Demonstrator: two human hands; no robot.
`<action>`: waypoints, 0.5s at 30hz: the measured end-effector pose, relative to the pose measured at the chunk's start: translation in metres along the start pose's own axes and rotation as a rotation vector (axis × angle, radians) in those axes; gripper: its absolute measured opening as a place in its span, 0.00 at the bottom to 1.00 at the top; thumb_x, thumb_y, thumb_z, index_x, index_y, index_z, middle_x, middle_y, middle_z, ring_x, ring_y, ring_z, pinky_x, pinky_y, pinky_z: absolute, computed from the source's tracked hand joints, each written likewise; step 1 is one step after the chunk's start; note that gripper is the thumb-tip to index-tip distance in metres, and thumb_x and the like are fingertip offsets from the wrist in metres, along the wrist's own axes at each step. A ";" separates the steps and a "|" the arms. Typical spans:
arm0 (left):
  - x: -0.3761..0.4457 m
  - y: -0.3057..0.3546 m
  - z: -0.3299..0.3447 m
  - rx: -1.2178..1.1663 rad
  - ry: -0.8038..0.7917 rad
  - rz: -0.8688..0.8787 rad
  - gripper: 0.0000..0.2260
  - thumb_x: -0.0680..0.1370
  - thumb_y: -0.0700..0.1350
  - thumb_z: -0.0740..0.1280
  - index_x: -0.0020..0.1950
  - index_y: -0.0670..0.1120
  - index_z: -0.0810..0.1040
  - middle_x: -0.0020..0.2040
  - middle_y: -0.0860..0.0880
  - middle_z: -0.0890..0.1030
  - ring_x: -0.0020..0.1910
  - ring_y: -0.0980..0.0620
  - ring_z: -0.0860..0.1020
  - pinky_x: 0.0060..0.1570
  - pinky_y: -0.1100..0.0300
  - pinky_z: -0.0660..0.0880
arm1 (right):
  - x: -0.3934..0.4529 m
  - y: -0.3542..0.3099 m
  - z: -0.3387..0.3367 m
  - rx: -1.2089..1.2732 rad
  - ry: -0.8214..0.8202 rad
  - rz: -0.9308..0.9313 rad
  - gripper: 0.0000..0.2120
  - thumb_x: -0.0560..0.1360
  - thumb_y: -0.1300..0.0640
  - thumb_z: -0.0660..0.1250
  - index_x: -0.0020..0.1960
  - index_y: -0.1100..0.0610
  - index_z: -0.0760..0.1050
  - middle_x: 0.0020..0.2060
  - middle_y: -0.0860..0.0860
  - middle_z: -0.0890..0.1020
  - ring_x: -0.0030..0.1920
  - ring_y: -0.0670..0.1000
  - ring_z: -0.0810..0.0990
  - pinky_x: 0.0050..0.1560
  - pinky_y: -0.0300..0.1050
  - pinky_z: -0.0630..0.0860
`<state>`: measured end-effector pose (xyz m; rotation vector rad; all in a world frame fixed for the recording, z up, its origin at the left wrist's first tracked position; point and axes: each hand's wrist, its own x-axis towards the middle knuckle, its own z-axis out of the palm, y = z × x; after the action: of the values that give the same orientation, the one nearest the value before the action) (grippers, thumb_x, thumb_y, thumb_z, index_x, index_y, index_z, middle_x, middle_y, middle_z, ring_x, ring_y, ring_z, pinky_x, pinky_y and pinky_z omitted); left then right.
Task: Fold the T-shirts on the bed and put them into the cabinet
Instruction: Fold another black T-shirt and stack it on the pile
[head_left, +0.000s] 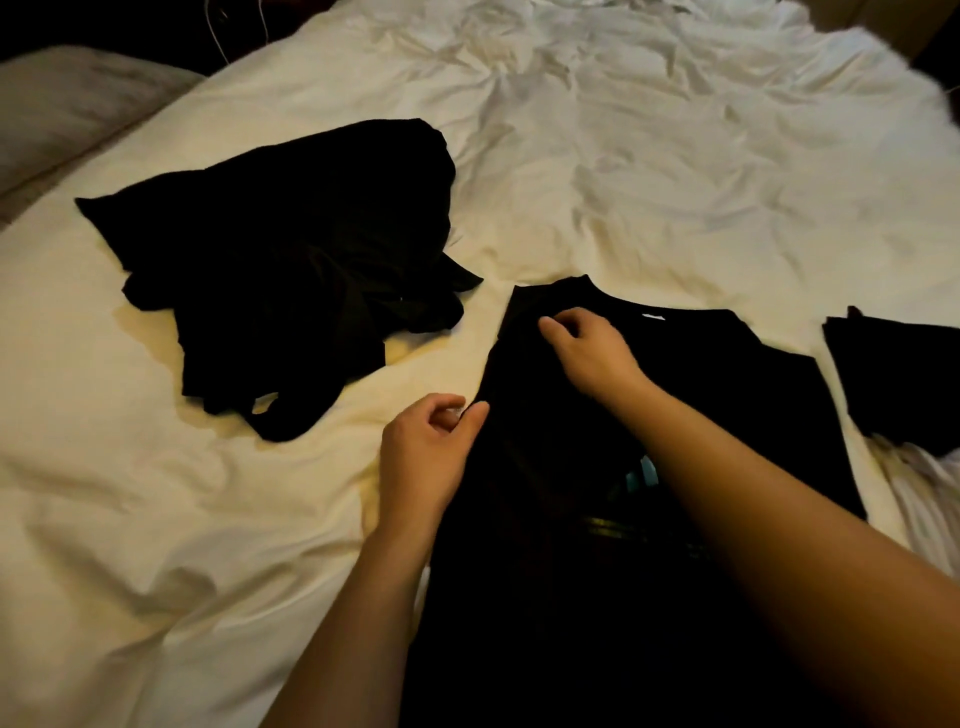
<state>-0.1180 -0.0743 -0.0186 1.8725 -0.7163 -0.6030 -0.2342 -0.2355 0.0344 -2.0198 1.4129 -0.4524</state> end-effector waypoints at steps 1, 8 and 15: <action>0.000 0.001 0.000 0.016 -0.003 0.003 0.06 0.75 0.52 0.74 0.45 0.51 0.84 0.37 0.56 0.83 0.39 0.60 0.80 0.43 0.62 0.78 | 0.009 -0.002 0.002 -0.025 -0.034 0.020 0.20 0.81 0.43 0.61 0.64 0.57 0.75 0.51 0.51 0.80 0.44 0.47 0.76 0.44 0.44 0.71; 0.007 -0.005 0.001 0.013 0.019 0.001 0.04 0.77 0.48 0.72 0.43 0.49 0.83 0.37 0.55 0.82 0.38 0.58 0.80 0.44 0.56 0.79 | 0.046 -0.007 0.008 0.059 -0.148 0.126 0.15 0.79 0.46 0.67 0.43 0.57 0.76 0.31 0.54 0.72 0.33 0.54 0.71 0.35 0.44 0.67; 0.010 -0.008 0.000 -0.048 0.086 -0.050 0.04 0.77 0.47 0.72 0.44 0.49 0.82 0.37 0.54 0.82 0.38 0.57 0.81 0.40 0.61 0.76 | 0.055 -0.012 0.014 0.062 0.026 0.060 0.11 0.78 0.55 0.65 0.38 0.56 0.71 0.30 0.50 0.72 0.31 0.50 0.71 0.34 0.44 0.66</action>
<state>-0.1097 -0.0787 -0.0265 1.8643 -0.5957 -0.5636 -0.1971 -0.2791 0.0275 -1.9232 1.4535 -0.4920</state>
